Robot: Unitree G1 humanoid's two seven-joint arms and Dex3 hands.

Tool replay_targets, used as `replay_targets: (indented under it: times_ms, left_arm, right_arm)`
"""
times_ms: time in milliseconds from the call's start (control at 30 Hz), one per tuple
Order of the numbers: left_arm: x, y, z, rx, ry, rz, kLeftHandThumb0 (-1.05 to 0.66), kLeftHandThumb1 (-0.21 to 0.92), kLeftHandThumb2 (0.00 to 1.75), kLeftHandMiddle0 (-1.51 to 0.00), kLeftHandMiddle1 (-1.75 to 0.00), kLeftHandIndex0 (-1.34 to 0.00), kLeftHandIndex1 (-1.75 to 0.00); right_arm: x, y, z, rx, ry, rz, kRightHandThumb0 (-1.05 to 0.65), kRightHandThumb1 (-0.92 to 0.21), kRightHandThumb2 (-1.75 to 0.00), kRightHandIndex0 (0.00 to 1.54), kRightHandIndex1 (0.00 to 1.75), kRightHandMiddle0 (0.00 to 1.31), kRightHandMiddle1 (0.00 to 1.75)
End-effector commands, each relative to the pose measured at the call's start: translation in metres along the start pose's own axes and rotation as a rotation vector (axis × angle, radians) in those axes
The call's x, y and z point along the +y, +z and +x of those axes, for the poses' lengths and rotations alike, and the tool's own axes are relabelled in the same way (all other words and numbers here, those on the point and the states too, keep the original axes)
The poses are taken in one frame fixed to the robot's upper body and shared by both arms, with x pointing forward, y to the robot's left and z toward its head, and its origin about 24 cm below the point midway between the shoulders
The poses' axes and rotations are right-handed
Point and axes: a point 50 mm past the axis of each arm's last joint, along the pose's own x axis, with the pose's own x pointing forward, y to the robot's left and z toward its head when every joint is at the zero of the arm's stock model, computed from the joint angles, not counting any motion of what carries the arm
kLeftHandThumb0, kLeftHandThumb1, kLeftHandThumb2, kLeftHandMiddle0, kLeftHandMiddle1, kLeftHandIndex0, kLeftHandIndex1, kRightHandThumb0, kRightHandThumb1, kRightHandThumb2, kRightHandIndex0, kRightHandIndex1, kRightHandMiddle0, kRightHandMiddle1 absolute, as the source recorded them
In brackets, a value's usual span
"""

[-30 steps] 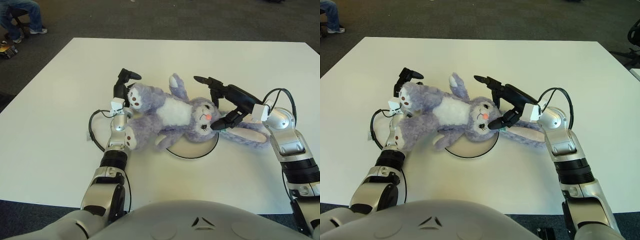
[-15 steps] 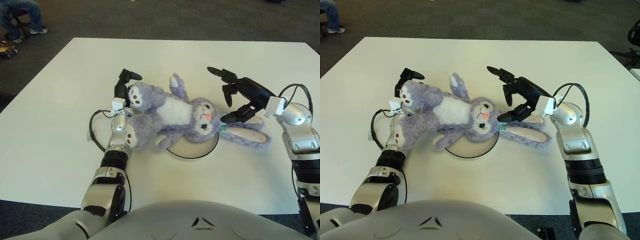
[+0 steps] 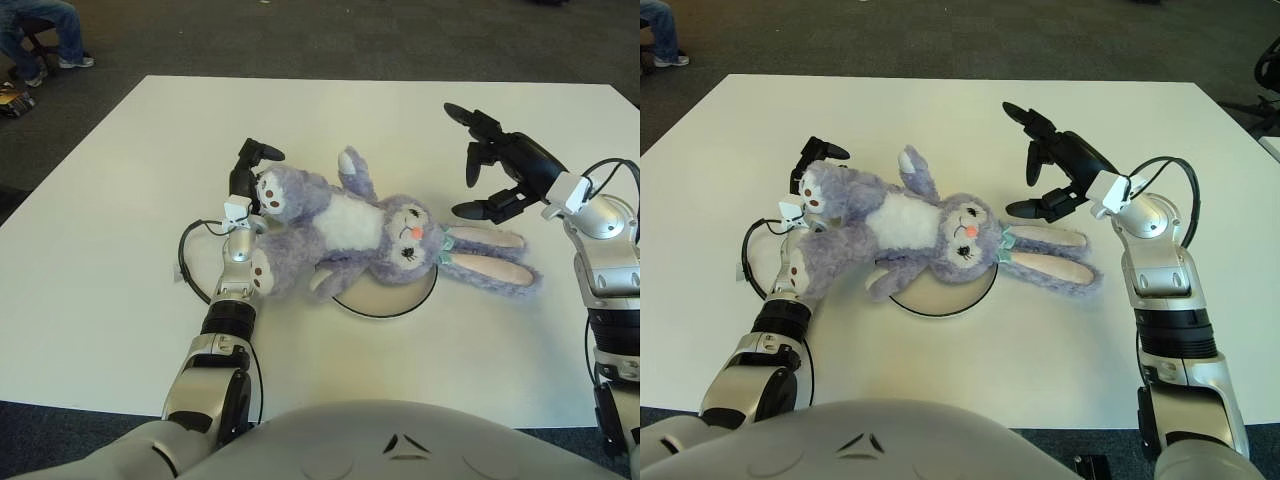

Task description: Put the doll into the plate.

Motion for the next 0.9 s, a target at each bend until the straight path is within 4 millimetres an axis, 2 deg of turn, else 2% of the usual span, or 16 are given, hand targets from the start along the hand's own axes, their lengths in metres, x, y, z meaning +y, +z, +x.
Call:
replay_targets:
  times_ms: [0,100,133,200,233,300,333,433,533,600,733,867]
  left_arm:
    - [0.006,-0.034,-0.032,0.159,0.01,0.021,-0.43,0.48,1.11,-1.18,-1.75,-0.48,-1.75]
    - [0.006,-0.034,-0.032,0.16,0.012,0.019,-0.43,0.49,1.1,-1.19,-1.75,-0.48,-1.75]
    - [0.006,-0.034,-0.032,0.161,0.013,0.02,-0.43,0.49,1.1,-1.19,-1.75,-0.48,-1.75]
    - [0.007,-0.035,-0.032,0.164,0.013,0.02,-0.43,0.48,1.1,-1.19,-1.75,-0.48,-1.75]
    - [0.007,-0.035,-0.032,0.164,0.013,0.021,-0.43,0.48,1.1,-1.19,-1.75,-0.48,-1.75]
    - [0.007,-0.035,-0.032,0.164,0.013,0.02,-0.43,0.48,1.11,-1.2,-1.75,-0.48,-1.75]
    - [0.007,-0.035,-0.032,0.164,0.013,0.019,-0.43,0.48,1.11,-1.2,-1.75,-0.48,-1.75]
    - [0.007,-0.035,-0.032,0.163,0.013,0.018,-0.43,0.48,1.11,-1.2,-1.75,-0.48,-1.75]
    - [0.007,-0.034,-0.032,0.16,0.017,0.017,-0.43,0.48,1.11,-1.21,-1.75,-0.48,-1.75]
    - [0.007,-0.034,-0.032,0.157,0.02,0.018,-0.43,0.48,1.11,-1.21,-1.75,-0.48,-1.75]
    - [0.008,-0.034,-0.032,0.156,0.024,0.021,-0.43,0.48,1.11,-1.21,-1.75,-0.48,-1.75]
    - [0.009,-0.034,-0.032,0.153,0.024,0.02,-0.43,0.48,1.11,-1.22,-1.75,-0.48,-1.75]
  right_arm:
    - [-0.009,0.0,0.0,0.01,-0.068,-0.043,-0.51,-0.21,-0.95,0.08,1.21,0.0,0.0]
    - [-0.011,-0.002,-0.001,0.027,-0.11,-0.052,-0.53,-0.21,-0.95,0.05,0.84,0.0,0.0]
    - [-0.012,-0.003,-0.001,0.034,-0.133,-0.05,-0.53,-0.21,-0.95,0.07,0.55,0.0,0.0]
    - [-0.013,-0.005,-0.002,0.046,-0.171,-0.053,-0.52,-0.2,-0.96,0.08,0.37,0.0,0.0]
    - [-0.014,-0.005,-0.002,0.051,-0.185,-0.057,-0.52,-0.21,-0.94,0.08,0.4,0.0,0.0]
    - [-0.014,-0.007,-0.002,0.063,-0.211,-0.066,-0.51,-0.22,-0.93,0.03,0.6,0.0,0.0]
    - [-0.015,-0.01,-0.003,0.078,-0.234,-0.077,-0.55,-0.26,-0.91,0.14,1.01,0.0,0.0]
    - [-0.016,-0.015,-0.004,0.109,-0.276,-0.102,-0.67,-0.39,-0.79,0.42,1.51,0.0,0.01]
    - [-0.016,-0.017,-0.003,0.124,-0.296,-0.124,-0.72,-0.48,-0.7,0.59,1.67,0.0,0.05]
    - [-0.017,-0.022,-0.003,0.146,-0.315,-0.143,-0.74,-0.51,-0.67,0.67,1.71,0.0,0.09]
    - [-0.016,-0.029,-0.003,0.198,-0.351,-0.174,-0.83,-0.69,-0.52,0.83,1.74,0.0,0.34]
    - [-0.013,-0.033,-0.002,0.235,-0.376,-0.187,-0.82,-0.77,-0.45,0.96,1.74,0.0,0.56]
